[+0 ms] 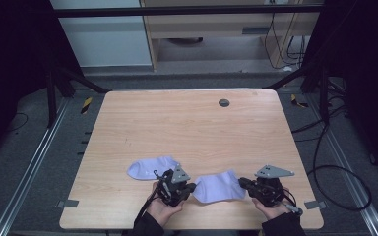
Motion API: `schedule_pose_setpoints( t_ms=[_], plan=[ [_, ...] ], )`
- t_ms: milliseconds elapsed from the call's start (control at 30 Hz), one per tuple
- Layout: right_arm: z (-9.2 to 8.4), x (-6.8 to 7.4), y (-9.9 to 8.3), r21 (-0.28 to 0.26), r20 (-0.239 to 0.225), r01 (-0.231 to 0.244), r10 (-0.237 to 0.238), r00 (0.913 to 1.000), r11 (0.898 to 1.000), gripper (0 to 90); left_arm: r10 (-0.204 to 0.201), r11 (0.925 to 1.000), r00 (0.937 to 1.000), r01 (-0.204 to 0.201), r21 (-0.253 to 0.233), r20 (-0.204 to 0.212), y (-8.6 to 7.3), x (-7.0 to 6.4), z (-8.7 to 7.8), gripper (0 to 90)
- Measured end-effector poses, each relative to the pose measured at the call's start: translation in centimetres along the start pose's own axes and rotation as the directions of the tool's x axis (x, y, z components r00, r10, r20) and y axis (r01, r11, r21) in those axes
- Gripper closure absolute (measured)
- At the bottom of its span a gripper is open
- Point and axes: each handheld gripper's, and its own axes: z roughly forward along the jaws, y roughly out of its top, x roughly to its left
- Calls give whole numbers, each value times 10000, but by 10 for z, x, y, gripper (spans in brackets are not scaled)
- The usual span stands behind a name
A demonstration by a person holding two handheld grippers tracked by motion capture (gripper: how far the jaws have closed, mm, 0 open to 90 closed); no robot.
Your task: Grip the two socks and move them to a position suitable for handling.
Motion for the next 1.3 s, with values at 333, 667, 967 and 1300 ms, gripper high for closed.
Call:
schedule_pose_setpoints(
  t_ms=[333, 667, 967, 1300],
  plan=[
    [20, 24, 5, 273, -342, 187, -178, 9993, 9995, 864, -457, 9989, 9979, 459, 13, -450, -21, 20, -23, 891],
    [35, 38, 2, 762, -574, 393, -349, 9977, 9963, 863, -687, 9959, 9967, 711, 563, -422, -37, 31, -20, 891],
    [44, 36, -10, 1421, -220, 394, -366, 9991, 9891, 817, -622, 9954, 9965, 661, 695, -561, -41, 30, -13, 881],
    [40, 31, -4, 289, 166, 380, -384, 9991, 9989, 632, -1182, 9920, 9837, 1110, -600, -1358, -37, 48, -37, 601]
  ],
)
